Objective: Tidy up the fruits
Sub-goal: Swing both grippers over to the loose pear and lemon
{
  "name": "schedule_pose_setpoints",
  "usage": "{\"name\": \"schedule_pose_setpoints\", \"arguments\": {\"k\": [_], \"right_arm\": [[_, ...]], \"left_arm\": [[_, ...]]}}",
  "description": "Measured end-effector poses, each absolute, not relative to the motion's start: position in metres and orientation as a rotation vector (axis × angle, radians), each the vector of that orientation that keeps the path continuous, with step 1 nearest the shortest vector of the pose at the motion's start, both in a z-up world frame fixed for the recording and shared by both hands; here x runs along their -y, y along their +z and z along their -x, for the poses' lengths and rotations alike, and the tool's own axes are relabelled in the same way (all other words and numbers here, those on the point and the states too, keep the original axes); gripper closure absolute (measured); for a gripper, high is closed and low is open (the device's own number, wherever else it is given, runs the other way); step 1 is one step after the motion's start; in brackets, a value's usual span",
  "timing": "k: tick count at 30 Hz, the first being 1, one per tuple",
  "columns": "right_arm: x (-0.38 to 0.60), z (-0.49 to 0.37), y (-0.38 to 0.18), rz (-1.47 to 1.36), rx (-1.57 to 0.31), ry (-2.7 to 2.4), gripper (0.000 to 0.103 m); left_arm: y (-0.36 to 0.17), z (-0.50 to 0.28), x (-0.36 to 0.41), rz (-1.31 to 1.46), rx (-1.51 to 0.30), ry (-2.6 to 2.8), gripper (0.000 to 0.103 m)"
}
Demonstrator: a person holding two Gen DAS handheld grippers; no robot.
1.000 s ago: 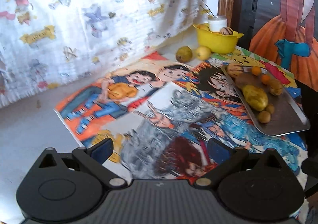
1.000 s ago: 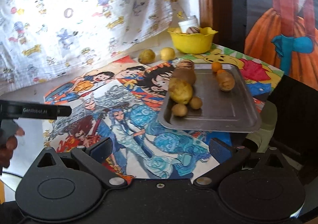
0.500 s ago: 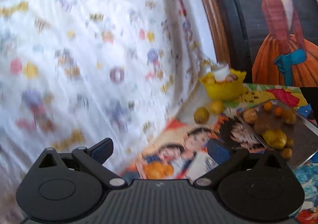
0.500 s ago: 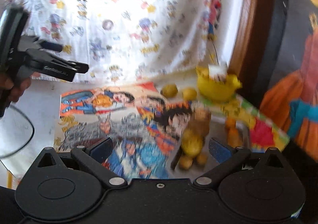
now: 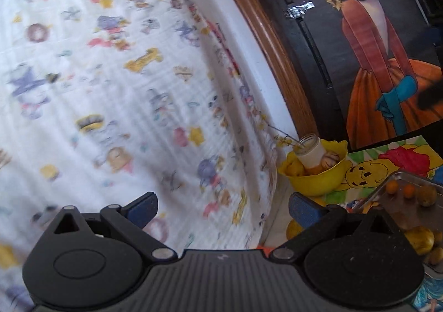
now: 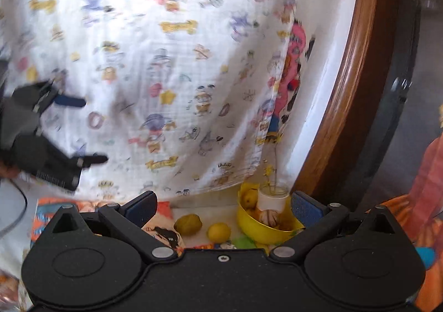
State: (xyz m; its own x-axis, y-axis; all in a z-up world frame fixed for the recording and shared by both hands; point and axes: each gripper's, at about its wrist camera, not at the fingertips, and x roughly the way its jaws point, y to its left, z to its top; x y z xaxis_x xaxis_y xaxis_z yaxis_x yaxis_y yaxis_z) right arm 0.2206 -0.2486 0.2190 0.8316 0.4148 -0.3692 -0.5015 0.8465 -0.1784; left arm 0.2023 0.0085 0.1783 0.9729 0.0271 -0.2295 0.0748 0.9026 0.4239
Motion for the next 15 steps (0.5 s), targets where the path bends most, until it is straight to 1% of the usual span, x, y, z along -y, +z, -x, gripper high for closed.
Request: {"name": "schedule_pose_setpoints", "arguments": {"k": [5, 8, 15], "right_arm": [[0.244, -0.284, 0.199, 0.237, -0.412, 0.511, 0.001], [0.242, -0.312, 0.169, 0.209, -0.453, 0.505, 0.001], [0.248, -0.367, 0.095, 0.087, -0.594, 0.475, 0.005]], "left_arm": [[0.154, -0.235, 0.005, -0.462, -0.267, -0.066, 0.000], [0.131, -0.256, 0.013, -0.457, -0.307, -0.083, 0.000], [0.075, -0.302, 0.026, -0.441, -0.411, -0.110, 0.000]]}}
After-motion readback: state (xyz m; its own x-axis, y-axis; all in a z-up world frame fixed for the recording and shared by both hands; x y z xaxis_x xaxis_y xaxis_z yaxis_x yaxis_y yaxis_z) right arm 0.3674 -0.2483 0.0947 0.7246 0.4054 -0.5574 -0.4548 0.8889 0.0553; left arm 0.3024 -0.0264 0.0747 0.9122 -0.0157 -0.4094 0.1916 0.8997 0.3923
